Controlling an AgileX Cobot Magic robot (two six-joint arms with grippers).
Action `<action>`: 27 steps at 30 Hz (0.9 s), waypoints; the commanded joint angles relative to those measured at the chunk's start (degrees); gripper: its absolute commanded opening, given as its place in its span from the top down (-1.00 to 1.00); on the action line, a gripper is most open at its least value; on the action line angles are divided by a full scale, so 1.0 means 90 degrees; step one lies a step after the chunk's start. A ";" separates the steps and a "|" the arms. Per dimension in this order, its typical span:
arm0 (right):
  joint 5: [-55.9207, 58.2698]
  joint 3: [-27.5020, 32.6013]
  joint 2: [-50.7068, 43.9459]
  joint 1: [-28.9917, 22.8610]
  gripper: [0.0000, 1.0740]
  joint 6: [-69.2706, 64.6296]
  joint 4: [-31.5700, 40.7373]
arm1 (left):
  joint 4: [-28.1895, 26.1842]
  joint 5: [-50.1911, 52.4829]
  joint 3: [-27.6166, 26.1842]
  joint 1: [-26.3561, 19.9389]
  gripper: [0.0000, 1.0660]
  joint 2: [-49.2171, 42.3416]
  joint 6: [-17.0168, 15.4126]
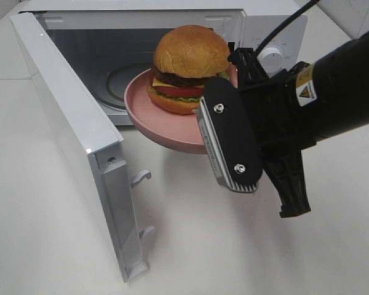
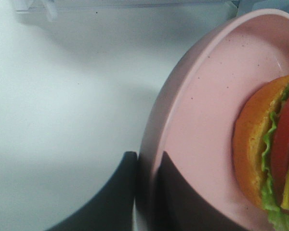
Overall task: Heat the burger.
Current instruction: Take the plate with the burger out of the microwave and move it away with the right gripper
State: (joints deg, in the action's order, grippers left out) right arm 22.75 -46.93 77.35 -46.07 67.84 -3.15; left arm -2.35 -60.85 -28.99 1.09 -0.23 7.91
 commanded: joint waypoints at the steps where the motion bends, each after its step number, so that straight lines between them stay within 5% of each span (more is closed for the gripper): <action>1: -0.0344 0.0172 -0.0516 -0.0019 1.00 -0.0089 -0.0134 | -0.0051 0.0102 0.0000 0.0025 -0.96 -0.0127 -0.0038; 15: 0.0267 0.1159 -0.2279 -0.0019 1.00 -0.1776 -0.1261 | -0.0051 0.0102 0.0000 0.0025 -0.96 -0.0127 -0.0038; 27: 0.1674 0.1222 -0.2909 0.0000 1.00 -0.3037 -0.2279 | -0.0051 0.0102 0.0000 0.0025 -0.96 -0.0127 -0.0038</action>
State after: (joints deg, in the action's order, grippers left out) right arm 38.96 -35.47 52.14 -46.07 42.06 -20.23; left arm -2.35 -60.85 -28.99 1.09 -0.23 7.91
